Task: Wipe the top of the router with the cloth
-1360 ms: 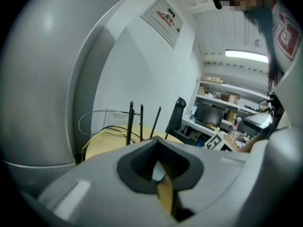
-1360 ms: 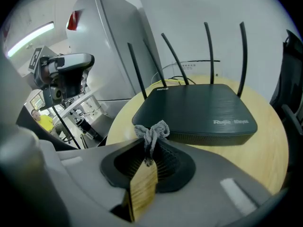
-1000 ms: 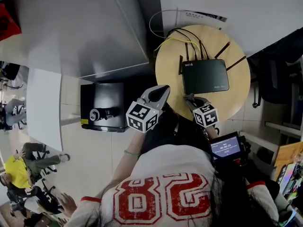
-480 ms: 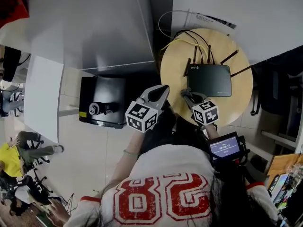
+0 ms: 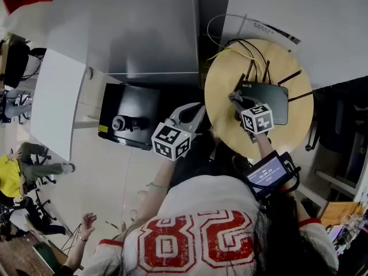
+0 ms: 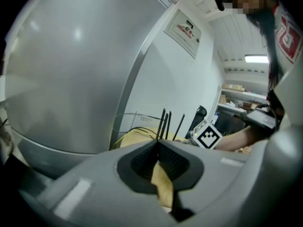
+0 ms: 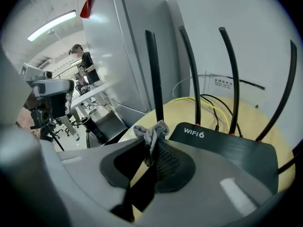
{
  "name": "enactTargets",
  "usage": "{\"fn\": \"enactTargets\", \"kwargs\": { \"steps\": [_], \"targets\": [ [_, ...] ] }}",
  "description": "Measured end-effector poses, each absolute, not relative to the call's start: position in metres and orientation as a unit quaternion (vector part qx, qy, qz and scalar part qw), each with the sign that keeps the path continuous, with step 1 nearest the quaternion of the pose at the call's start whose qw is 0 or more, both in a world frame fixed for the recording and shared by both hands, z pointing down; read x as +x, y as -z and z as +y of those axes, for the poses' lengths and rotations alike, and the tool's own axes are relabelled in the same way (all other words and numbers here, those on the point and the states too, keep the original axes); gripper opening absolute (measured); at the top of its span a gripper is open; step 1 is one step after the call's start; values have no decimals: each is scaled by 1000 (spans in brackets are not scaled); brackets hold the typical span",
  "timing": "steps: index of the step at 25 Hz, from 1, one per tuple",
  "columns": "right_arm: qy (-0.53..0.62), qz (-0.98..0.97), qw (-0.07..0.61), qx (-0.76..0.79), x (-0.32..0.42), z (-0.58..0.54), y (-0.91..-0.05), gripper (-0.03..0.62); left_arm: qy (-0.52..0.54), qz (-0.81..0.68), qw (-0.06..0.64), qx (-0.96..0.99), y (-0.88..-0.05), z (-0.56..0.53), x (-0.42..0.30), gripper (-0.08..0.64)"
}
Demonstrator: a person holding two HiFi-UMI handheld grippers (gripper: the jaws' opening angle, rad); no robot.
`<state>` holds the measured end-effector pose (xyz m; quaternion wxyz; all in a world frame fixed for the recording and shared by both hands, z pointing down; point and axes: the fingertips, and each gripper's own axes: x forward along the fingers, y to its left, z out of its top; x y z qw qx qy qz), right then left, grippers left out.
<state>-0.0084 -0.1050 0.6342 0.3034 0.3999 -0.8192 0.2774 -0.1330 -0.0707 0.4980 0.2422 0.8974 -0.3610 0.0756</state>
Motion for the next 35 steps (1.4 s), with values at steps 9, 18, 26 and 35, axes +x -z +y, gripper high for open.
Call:
{"fn": "enactTargets", "kwargs": {
  "steps": [9, 18, 26, 35],
  "targets": [
    [-293, -813, 320, 388, -12, -94, -647, 58, -71, -380, 252, 887, -502, -67, -147, 2],
    [-309, -818, 307, 376, -22, -56, -650, 58, -74, -348, 251, 900, -504, -66, -123, 2],
    [-322, -814, 296, 383, -18, -27, -651, 58, -77, -327, 245, 910, -499, -66, -100, 2],
    [-333, -801, 307, 391, -11, -9, -664, 58, -82, -303, 239, 919, -497, -64, -84, 2]
  ]
}}
